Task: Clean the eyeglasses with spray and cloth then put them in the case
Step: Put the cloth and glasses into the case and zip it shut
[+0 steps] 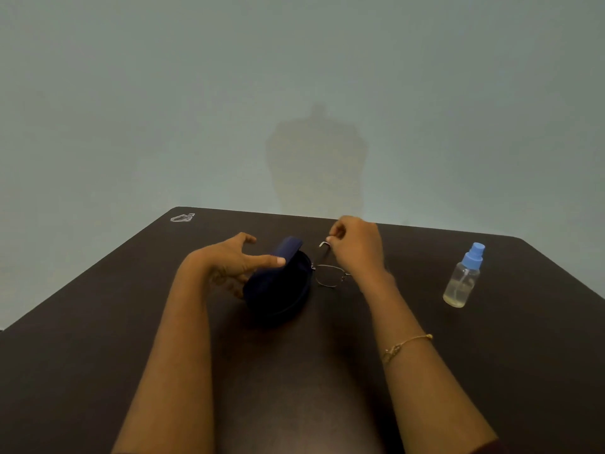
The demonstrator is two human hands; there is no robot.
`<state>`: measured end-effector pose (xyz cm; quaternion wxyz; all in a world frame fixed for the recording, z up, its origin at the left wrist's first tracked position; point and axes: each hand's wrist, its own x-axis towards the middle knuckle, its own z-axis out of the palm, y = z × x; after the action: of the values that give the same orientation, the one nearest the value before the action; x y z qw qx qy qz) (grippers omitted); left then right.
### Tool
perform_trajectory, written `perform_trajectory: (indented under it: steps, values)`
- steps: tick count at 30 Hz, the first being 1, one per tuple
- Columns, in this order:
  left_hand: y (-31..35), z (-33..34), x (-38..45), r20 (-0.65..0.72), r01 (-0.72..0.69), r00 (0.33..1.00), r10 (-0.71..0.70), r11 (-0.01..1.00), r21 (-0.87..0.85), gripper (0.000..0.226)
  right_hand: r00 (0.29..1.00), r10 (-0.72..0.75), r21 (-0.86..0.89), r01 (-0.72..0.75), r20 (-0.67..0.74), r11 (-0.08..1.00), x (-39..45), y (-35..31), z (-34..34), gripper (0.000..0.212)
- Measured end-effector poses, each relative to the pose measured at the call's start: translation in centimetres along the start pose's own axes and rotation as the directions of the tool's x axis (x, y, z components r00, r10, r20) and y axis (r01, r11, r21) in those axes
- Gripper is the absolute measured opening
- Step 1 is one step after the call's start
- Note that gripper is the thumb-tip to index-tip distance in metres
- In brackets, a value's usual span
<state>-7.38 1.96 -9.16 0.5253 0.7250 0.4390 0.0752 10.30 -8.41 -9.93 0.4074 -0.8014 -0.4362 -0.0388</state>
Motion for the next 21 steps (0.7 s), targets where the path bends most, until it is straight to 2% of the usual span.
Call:
perform_trajectory:
  steps: [3,5,7,9,10,12,14,16,18,21]
  values:
    - [0.5,0.5,0.0,-0.136,-0.031,0.990,0.036,0.999,0.038,0.084,0.989,0.144,-0.041,-0.145,-0.024,0.989,0.2,2.5,-2.5,0.014]
    - [1.0,1.0,0.3,-0.299,-0.101,0.946,0.125,0.990,0.095,0.077,0.970,0.242,-0.085,-0.241,0.001,0.967,-0.2,4.4,-3.4,0.011]
    - [2.0,1.8,0.5,-0.489,-0.222,0.835,0.254,0.967,0.123,0.061,0.938,0.344,-0.111,-0.338,0.036,0.934,-0.6,5.9,-3.8,0.010]
    - [3.7,3.5,0.2,-0.603,-0.381,0.698,0.385,0.914,0.142,0.037,0.909,0.414,-0.091,-0.409,0.047,0.908,-0.9,6.9,-4.0,0.014]
    - [4.6,4.7,0.0,-0.615,-0.445,0.646,0.452,0.878,0.177,0.027,0.900,0.434,-0.059,-0.432,0.037,0.900,-1.0,7.1,-4.0,0.015]
    - [6.0,7.6,-0.2,-0.547,-0.512,0.592,0.592,0.800,0.312,0.016,0.882,0.472,0.032,-0.472,0.014,0.881,-0.9,7.5,-4.0,0.016]
    - [6.1,10.9,0.2,-0.426,-0.492,0.580,0.694,0.716,0.496,0.016,0.859,0.512,0.100,-0.511,0.016,0.854,-0.9,7.6,-3.9,0.015]
    - [5.4,13.4,0.9,-0.343,-0.394,0.612,0.713,0.651,0.649,0.018,0.840,0.542,0.151,-0.540,0.030,0.828,-1.0,7.8,-3.7,0.013]
    - [4.6,14.5,1.5,-0.333,-0.277,0.662,0.671,0.632,0.724,0.019,0.826,0.561,0.241,-0.556,0.055,0.796,-1.1,8.0,-3.5,0.009]
    - [4.0,14.3,2.1,-0.353,-0.159,0.763,0.541,0.687,0.709,0.024,0.814,0.572,0.333,-0.569,0.100,0.752,-1.3,8.3,-3.6,0.010]
